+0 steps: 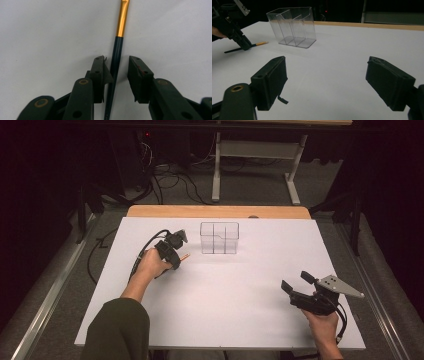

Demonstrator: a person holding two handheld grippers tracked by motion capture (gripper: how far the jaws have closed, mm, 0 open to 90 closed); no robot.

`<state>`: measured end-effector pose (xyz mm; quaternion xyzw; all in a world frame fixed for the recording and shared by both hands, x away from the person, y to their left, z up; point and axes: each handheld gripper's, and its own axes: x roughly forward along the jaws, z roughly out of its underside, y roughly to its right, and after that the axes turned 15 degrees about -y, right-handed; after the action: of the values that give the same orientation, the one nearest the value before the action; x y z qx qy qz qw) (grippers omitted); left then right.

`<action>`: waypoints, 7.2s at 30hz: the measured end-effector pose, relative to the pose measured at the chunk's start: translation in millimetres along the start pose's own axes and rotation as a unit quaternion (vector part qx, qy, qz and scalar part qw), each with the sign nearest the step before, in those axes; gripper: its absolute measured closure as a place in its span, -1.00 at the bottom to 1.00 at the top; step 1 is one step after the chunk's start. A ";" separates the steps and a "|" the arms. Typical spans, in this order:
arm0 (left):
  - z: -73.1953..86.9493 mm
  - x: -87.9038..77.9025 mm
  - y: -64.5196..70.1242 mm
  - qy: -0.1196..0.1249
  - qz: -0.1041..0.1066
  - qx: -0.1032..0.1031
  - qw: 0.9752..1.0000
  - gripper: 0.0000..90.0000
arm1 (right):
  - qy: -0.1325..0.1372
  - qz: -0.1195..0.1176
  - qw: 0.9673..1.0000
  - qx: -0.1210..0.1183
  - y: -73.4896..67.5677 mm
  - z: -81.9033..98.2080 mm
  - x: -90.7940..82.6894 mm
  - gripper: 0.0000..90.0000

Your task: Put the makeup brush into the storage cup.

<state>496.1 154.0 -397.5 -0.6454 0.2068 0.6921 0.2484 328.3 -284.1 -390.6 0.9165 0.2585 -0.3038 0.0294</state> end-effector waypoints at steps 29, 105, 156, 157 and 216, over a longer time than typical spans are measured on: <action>-1.3 0.0 3.1 0.000 0.007 0.025 1.000 0.82 | -0.006 -0.002 1.000 -0.003 -1.6 -0.2 2.3 -0.58; 75.4 -51.2 0.3 0.216 0.057 -0.037 0.974 0.84 | -0.002 0.002 1.000 0.012 3.5 1.0 0.9 -0.58; 57.1 -76.6 44.2 0.392 0.073 -0.007 0.917 0.84 | -0.004 -0.009 1.000 0.000 4.0 -0.3 1.6 -0.58; 54.8 -78.0 44.8 0.394 0.071 -0.006 0.917 0.84 | -0.003 -0.009 1.000 0.000 4.3 -0.4 2.0 -0.58; -20.4 -93.4 52.4 0.435 0.049 -0.027 0.899 0.84 | -0.009 -0.010 1.000 -0.004 3.2 3.4 -1.5 -0.58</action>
<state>484.3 93.0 -307.9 -0.8779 0.3066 0.3587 0.0817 327.0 -288.3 -392.8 0.9110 0.2686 -0.3114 0.0323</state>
